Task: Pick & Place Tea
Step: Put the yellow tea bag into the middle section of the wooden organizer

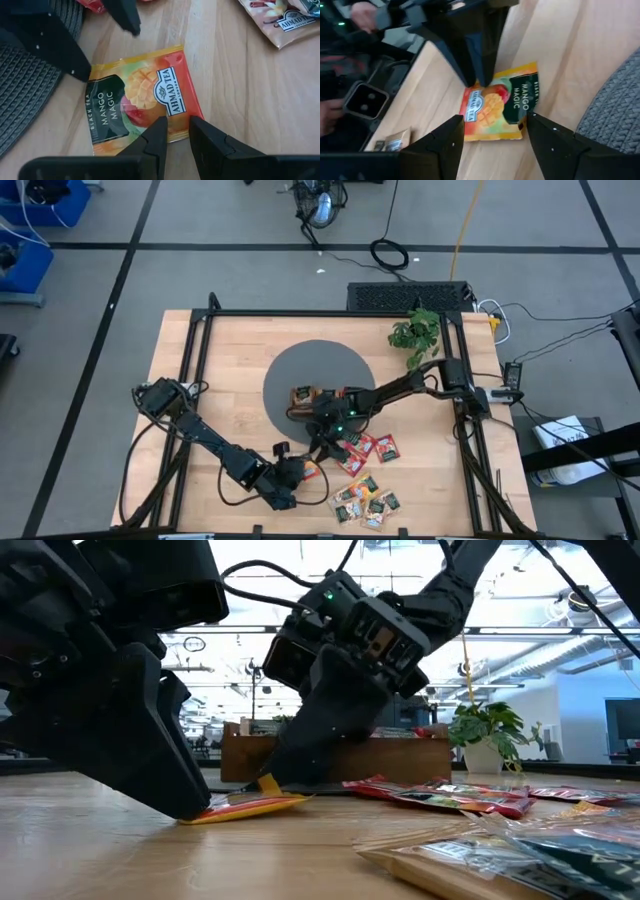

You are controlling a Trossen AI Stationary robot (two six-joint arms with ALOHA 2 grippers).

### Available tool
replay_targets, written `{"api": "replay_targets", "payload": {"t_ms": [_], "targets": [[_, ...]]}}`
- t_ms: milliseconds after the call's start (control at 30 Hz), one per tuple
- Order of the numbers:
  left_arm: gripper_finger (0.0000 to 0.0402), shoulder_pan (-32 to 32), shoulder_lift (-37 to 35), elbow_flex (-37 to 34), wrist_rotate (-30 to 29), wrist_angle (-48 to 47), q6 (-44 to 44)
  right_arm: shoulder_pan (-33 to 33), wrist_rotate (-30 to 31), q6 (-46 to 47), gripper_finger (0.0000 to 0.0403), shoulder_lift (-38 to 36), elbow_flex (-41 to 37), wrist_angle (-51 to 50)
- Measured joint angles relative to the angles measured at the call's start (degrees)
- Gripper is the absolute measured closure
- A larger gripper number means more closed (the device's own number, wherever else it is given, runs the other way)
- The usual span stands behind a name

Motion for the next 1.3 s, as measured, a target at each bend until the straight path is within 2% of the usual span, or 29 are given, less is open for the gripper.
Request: {"api": "replay_targets", "payload": {"t_ms": [233, 467, 667, 900, 1300], "targets": [[0.0314, 0.1, 0.0, -0.1, -1.2, -0.4, 0.3, 0.1, 8.0, -2.2, 0.0200, -0.9, 0.0, -4.5], [0.0314, 0.2, 0.9, -0.1, -2.0, -0.2, 0.6, 0.1, 9.1, -3.2, 0.0200, -1.5, -0.1, -7.9], [0.0314, 0.3, 1.0, -0.1, -2.8, 0.2, 0.9, 1.0, 10.0, -3.5, 0.0213, -1.6, -0.1, -6.2], [0.0314, 0.3, 1.0, -0.1, -3.7, 0.4, 1.0, 1.4, 10.3, -4.8, 0.0265, -1.5, -0.1, -4.0], [0.0314, 0.3, 1.0, -0.1, -4.7, 0.4, 1.0, 1.6, 10.8, -9.6, 0.0397, -1.4, -0.1, -2.9]]}}
